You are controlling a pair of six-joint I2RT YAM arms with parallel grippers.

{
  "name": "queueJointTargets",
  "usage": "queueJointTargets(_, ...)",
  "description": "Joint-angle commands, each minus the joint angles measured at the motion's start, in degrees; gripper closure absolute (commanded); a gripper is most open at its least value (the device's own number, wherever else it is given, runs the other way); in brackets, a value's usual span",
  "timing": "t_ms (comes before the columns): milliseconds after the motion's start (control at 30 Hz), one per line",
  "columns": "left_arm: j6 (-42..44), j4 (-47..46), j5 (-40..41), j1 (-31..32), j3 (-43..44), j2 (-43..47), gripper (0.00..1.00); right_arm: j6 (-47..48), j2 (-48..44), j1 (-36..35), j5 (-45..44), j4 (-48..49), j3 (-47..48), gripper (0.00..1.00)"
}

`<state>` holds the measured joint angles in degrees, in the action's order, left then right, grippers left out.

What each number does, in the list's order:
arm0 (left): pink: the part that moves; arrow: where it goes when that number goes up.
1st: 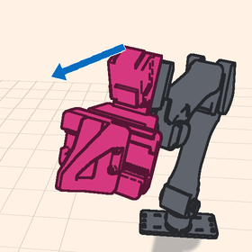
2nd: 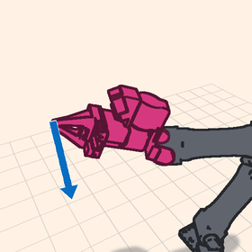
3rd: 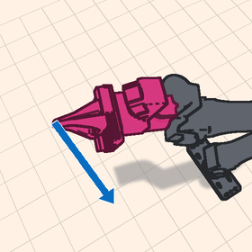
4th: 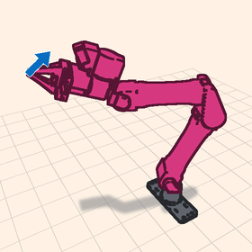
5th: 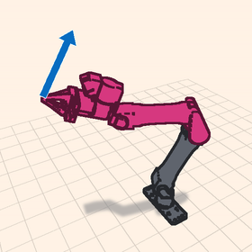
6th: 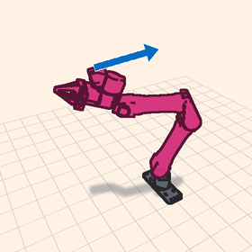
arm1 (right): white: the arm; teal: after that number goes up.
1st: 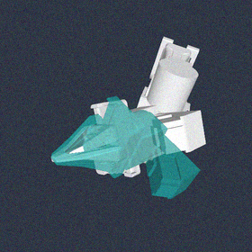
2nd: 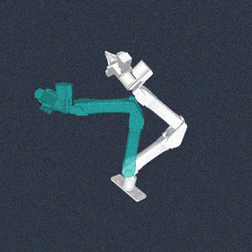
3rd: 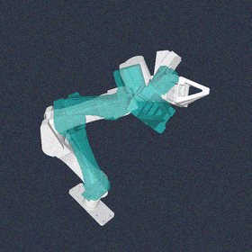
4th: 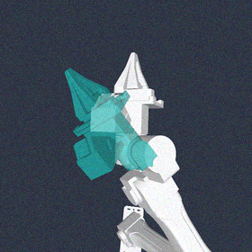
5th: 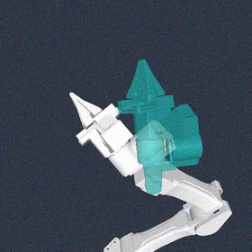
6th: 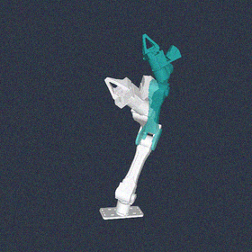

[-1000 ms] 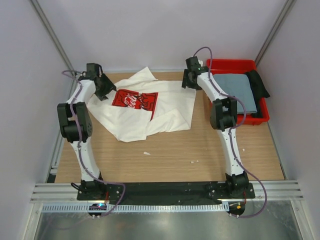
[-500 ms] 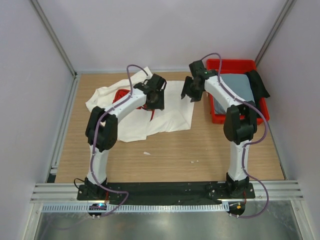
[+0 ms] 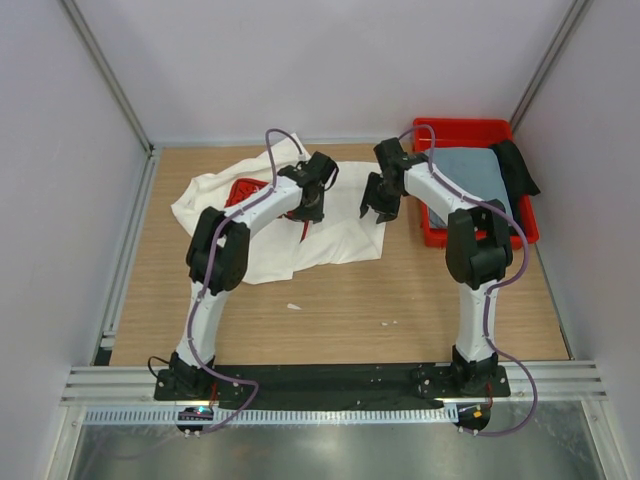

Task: Fold and stack the t-shirts
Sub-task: Flatten the tshirt out

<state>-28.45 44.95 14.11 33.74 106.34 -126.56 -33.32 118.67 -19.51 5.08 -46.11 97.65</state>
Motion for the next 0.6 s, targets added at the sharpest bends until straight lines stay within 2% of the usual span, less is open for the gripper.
queueJointTargets(0, 1.4, 0.2, 2.1, -0.1, 3.3, -1.6, 0.66, -0.3, -2.2, -0.2, 0.9, 1.7, -0.3, 0.47)
queueJointTargets(300, 1.9, 1.5, 1.8, -1.7, 6.4, -4.4, 0.74, 0.2, -2.1, -0.2, 0.7, 2.2, -0.5, 0.47)
queueJointTargets(567, 1.7, 2.0, 1.2, -2.4, 6.9, -5.6, 0.74, 0.1, -1.2, -0.2, 1.1, 2.4, -0.8, 0.47)
